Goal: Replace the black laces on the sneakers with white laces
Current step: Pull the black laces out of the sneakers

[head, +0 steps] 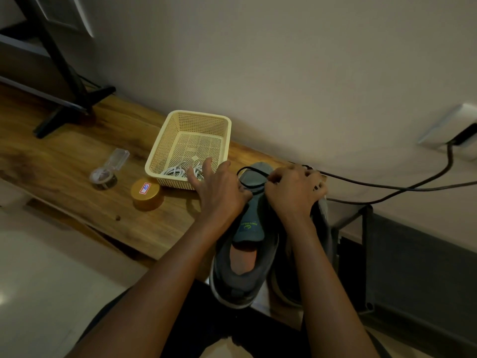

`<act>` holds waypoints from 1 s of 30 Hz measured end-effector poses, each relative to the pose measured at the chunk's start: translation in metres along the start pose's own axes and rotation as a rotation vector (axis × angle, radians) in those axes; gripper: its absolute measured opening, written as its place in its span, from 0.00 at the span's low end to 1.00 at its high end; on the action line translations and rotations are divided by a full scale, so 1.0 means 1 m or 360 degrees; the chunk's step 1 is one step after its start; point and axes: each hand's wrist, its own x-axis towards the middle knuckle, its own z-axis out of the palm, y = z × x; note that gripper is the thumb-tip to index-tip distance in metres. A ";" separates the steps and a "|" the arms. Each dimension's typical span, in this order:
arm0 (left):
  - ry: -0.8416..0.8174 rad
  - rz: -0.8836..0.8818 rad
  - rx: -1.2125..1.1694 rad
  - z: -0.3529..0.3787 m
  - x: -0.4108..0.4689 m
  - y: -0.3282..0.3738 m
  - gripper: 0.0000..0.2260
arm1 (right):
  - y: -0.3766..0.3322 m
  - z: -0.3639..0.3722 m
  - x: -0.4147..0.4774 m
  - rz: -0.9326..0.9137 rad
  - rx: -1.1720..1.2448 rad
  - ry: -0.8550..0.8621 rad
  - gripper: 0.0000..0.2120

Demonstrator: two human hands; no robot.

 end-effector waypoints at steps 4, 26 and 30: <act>0.0000 -0.0007 0.0009 0.001 0.000 0.000 0.05 | 0.001 0.003 -0.001 -0.0027 -0.0194 -0.0083 0.11; -0.0001 -0.0009 0.0022 0.003 0.002 -0.002 0.05 | 0.007 0.000 0.006 0.0125 0.0148 0.0211 0.09; 0.0006 0.0010 0.0043 0.003 0.002 -0.002 0.06 | 0.013 -0.006 0.009 0.0152 0.0380 0.0182 0.12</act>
